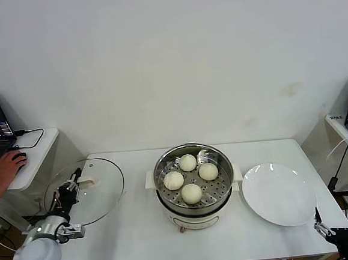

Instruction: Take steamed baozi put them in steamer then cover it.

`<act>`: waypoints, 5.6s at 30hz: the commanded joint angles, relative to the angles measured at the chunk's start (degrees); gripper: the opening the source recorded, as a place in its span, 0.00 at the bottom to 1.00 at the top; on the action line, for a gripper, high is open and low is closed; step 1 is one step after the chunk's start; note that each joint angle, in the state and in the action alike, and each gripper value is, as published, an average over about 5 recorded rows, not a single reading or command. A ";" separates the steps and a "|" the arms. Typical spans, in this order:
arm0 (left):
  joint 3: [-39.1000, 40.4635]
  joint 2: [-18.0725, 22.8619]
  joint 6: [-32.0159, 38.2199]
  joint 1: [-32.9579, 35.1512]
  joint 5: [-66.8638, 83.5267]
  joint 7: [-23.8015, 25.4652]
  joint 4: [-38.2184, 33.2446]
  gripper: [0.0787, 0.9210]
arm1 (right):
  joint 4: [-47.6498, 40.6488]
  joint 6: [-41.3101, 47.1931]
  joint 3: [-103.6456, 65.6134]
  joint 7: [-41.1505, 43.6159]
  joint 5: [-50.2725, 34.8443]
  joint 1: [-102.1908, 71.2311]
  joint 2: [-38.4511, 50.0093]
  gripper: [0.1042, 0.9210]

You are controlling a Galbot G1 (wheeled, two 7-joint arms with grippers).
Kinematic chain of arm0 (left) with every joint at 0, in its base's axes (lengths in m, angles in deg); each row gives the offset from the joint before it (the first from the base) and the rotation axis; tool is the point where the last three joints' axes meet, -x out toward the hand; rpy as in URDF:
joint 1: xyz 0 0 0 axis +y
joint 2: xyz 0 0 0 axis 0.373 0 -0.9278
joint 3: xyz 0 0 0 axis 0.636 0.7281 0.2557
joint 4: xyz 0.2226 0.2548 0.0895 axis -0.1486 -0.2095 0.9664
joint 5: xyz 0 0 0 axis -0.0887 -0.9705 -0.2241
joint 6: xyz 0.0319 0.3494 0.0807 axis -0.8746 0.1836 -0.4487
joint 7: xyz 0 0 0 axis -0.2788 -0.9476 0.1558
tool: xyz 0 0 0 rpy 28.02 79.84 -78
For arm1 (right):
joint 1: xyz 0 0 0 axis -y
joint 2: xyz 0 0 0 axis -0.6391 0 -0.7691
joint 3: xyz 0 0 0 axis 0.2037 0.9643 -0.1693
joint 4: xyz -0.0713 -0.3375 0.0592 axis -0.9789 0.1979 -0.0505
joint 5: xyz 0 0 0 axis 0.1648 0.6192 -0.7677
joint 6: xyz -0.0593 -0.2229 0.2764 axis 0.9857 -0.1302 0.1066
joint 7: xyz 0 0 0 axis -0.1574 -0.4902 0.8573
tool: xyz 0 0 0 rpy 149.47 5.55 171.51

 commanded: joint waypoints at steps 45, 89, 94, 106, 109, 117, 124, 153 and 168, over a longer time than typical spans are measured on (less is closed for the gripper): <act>45.76 24.58 -24.49 -30.41 -19.34 20.88 -3.04 0.09 | -6.00 -2.60 8.34 -2.93 12.66 4.94 -4.34 0.88; 43.58 27.10 -23.19 -28.31 -22.14 20.67 0.87 0.13 | -7.25 -3.09 8.75 -2.84 12.00 5.04 -3.44 0.88; 43.25 26.39 -23.27 -26.76 -21.71 20.49 -2.24 0.31 | -7.31 -3.12 8.93 -2.81 12.20 4.99 -3.54 0.88; 39.59 18.72 -21.84 -15.81 -12.28 16.79 -17.56 0.72 | -7.42 -3.38 9.03 -2.87 12.30 4.64 -3.44 0.88; 36.23 16.81 -20.49 -11.45 -7.34 14.23 -22.50 0.81 | -7.48 -3.51 9.07 -2.91 12.19 4.45 -3.12 0.88; 22.76 12.65 -12.98 4.51 25.53 -3.14 -31.87 0.88 | -7.56 -4.07 9.70 -2.93 11.57 4.11 -2.54 0.88; 8.84 16.79 4.76 19.40 59.22 -15.46 -25.19 0.88 | -6.18 -5.31 11.89 -2.74 7.33 3.17 -0.86 0.88; 3.57 25.17 18.14 33.42 67.53 -9.58 -13.18 0.88 | 3.52 -1.26 21.46 0.95 -8.48 -8.41 8.50 0.88; 4.72 25.08 16.24 33.27 66.60 -8.17 -13.48 0.88 | 3.92 -0.83 22.06 0.70 -7.77 -9.22 8.48 0.88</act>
